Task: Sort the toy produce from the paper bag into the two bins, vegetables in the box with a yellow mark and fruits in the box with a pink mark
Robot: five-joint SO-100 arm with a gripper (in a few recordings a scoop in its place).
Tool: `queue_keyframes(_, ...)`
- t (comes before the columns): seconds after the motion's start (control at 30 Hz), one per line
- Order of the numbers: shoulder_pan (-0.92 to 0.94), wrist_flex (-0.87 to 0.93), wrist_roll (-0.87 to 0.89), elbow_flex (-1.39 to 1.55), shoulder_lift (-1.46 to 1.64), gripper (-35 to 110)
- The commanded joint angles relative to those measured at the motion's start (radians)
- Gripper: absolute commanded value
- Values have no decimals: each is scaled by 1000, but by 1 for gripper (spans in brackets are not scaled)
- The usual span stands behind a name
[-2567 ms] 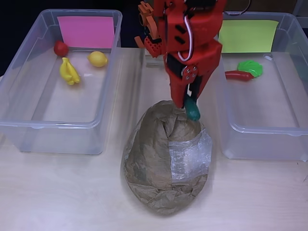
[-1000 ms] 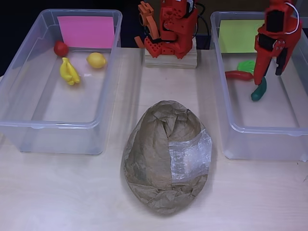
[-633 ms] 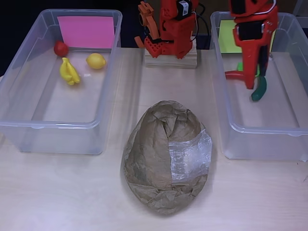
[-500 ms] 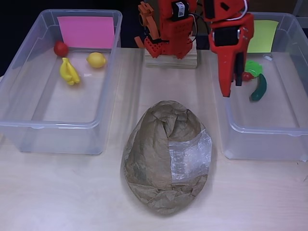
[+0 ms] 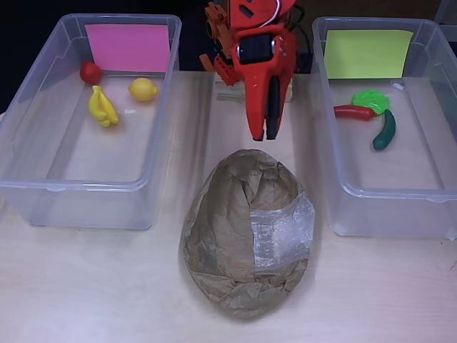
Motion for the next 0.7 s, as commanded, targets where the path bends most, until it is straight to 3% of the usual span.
queue_keyframes(0.0,23,-2,-20,61,104,15)
queue_keyframes(0.67,97,9,-14,560,796,15)
